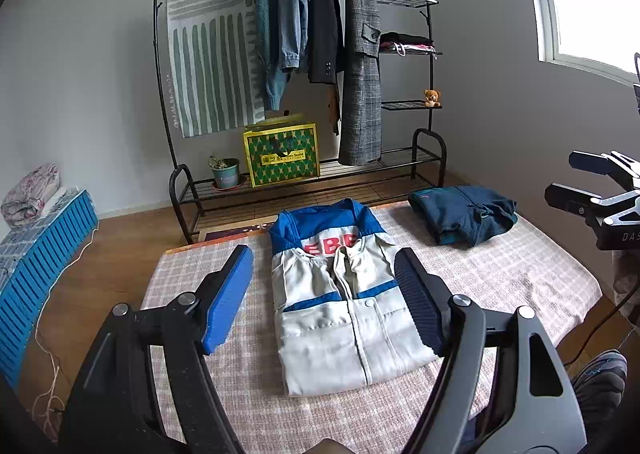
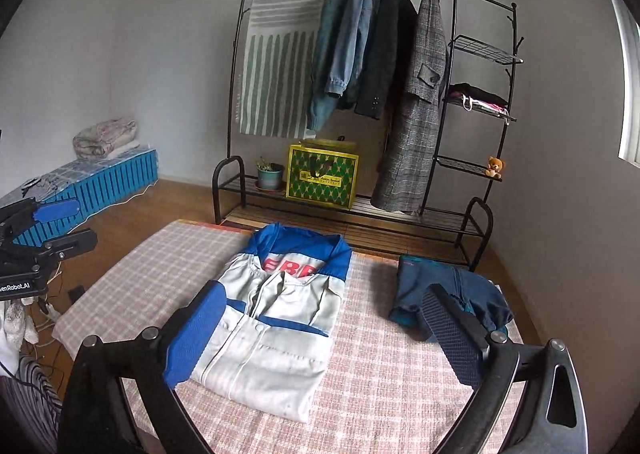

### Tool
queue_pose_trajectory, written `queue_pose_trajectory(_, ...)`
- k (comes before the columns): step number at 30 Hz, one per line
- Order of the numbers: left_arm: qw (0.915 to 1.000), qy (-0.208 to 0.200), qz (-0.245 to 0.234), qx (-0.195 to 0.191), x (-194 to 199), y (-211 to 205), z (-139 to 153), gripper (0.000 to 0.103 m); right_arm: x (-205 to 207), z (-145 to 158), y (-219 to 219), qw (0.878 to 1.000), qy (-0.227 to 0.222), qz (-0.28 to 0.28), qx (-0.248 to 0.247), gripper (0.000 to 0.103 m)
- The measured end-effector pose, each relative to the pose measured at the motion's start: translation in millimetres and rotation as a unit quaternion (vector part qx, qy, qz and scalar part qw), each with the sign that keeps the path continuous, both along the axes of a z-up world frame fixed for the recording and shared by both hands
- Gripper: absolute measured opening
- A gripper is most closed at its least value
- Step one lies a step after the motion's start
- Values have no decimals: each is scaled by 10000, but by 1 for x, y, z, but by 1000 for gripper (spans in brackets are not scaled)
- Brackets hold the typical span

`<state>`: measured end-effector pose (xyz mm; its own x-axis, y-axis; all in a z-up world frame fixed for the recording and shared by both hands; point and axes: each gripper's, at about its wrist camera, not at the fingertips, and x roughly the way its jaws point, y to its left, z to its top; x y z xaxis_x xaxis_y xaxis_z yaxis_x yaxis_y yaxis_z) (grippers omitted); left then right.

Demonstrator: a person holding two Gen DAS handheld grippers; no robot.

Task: Fold large clothes
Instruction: 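Release the folded hem and withdraw both grippers above the jacket, then grasp the blue collar of the folded jacket with both grippers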

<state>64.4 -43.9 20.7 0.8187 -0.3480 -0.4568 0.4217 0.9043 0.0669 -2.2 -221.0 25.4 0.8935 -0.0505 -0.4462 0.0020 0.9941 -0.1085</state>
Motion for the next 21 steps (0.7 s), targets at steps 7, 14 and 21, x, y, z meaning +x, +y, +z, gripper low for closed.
queue_pose_trajectory(7, 9999, -119, 74, -20, 30, 0, 10, 76, 25, 11, -15, 10000, 18, 46, 40, 102)
queue_pose_trajectory(14, 9995, -238, 151, 137, 74, -8, 9, 76, 78, 4, -38, 9992, 251, -26, 326, 96)
queue_pose_trajectory(21, 9992, -212, 208, 282, 122, -16, -3, 76, 139, -14, -53, 9974, 529, 21, 484, 89)
